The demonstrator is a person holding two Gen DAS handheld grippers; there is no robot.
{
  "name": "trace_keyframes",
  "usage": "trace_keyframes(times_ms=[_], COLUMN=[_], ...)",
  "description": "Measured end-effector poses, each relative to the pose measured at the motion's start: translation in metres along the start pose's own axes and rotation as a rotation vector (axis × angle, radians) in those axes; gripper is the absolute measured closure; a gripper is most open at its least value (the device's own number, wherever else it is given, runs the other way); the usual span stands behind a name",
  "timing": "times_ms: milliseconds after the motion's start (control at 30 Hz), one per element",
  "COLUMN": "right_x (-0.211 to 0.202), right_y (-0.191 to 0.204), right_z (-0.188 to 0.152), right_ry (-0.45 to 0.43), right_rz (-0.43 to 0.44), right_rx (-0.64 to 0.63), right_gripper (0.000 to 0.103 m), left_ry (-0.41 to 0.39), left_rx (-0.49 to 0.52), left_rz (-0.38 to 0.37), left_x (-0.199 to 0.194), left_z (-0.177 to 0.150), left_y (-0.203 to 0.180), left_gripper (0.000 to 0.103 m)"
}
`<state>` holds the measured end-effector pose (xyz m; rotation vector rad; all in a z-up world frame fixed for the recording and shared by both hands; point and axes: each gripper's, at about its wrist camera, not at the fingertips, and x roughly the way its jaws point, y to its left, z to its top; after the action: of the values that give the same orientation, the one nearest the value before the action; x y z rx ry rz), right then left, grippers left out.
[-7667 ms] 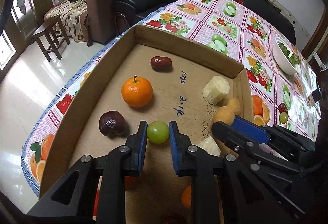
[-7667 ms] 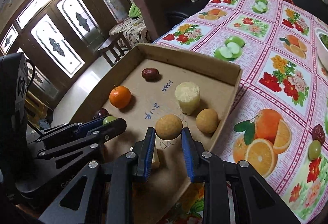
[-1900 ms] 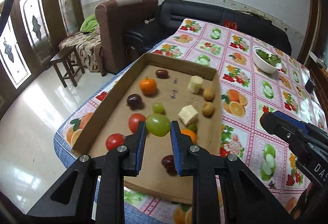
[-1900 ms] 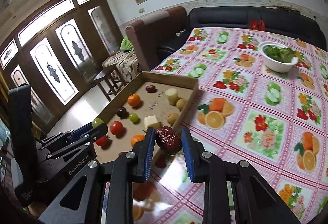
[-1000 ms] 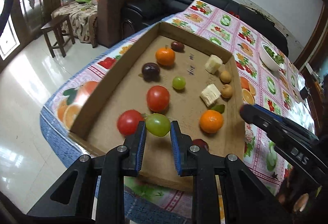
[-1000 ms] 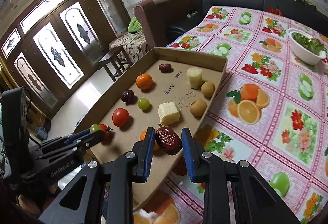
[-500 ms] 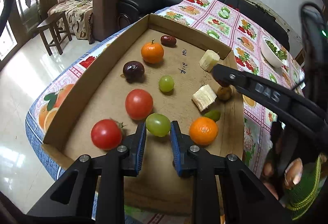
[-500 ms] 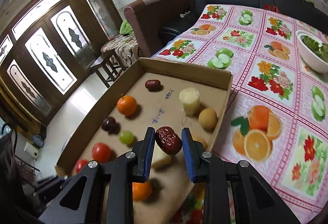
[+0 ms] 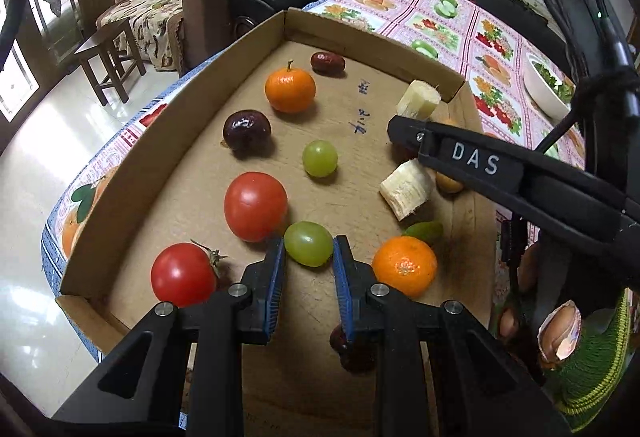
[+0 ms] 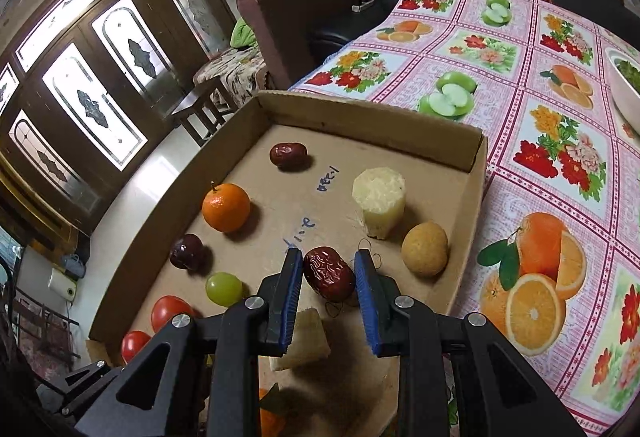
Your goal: Organize fruits
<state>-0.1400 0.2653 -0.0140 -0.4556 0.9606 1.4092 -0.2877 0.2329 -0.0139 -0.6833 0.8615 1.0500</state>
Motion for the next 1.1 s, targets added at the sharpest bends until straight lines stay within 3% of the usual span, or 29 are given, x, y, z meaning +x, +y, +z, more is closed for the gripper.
trace_keyframes(times_ms=[100,267,300,433,767,1100], right_x=[0.001,0.001,0.0,-0.006,-0.033,-0.078], right_y=[0.0,0.0,0.0,0.002,0.001,0.017], right_z=[0.0,0.001,0.001,0.001,-0.003,-0.029], right_ry=[-0.002,0.005,0.006,-0.014,-0.039,-0.07], right_rz=[-0.007,-0.004,0.001,-0.005,0.021,0.106], right_rx=[-0.006,-0.017,-0.017,-0.037,-0.08,-0.34], right_gripper=[0.075,0.074,0.069,0.053,0.05,0.035], left_ry=[0.0,0.003,0.002,0.002,-0.049,-0.103], left_rx=[0.017,0.021,0.021,0.022,0.037,0.085], left_rz=[0.017,0.015,0.018,0.005,-0.001,0.036], left_x=[0.0,-0.002,-0.002,-0.005,-0.031,-0.062], left_z=[-0.001,-0.003,-0.004,-0.008,-0.017,-0.037], left_y=[-0.004,-0.005,-0.005,-0.006,-0.008,-0.012], left_gripper=[0.079,0.059,0.057,0.057,0.057,0.057])
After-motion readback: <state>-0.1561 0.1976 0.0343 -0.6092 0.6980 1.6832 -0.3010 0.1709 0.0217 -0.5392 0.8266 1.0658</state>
